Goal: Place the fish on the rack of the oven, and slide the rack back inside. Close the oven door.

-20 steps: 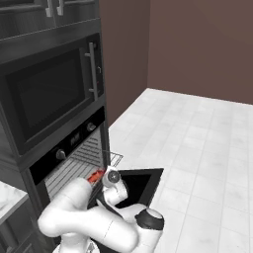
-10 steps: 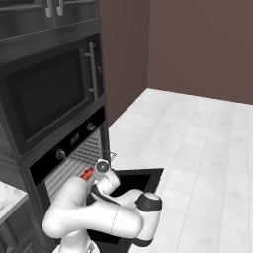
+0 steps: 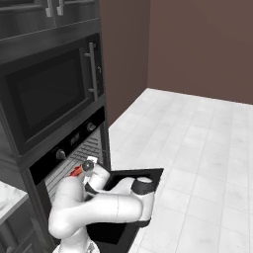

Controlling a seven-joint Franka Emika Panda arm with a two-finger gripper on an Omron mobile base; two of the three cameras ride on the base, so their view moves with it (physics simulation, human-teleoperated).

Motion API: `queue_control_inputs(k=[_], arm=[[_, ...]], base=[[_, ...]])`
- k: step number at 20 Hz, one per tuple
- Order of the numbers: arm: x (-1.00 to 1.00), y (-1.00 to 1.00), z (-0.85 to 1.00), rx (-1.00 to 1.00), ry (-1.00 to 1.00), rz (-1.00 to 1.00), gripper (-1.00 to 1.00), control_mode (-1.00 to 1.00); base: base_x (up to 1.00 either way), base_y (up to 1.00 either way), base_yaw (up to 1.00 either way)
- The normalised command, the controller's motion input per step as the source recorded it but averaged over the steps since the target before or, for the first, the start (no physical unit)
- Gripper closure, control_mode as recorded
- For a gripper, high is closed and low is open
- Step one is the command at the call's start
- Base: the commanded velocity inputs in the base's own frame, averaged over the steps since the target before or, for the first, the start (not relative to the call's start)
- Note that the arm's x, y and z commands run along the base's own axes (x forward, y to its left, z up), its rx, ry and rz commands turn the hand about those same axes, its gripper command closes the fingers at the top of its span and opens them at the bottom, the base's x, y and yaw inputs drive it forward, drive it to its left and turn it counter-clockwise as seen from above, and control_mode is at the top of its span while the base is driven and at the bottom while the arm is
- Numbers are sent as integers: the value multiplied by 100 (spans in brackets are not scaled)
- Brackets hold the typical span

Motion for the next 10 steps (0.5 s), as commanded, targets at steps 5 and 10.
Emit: queue_control_inputs(k=[5, 10], arm=[[23, 100, -2, -2, -16, -17, -100, -100], [-15, 32, 14, -6, -14, -22, -100, -100]], base=[[0, 0, 0], [0, 0, 0]])
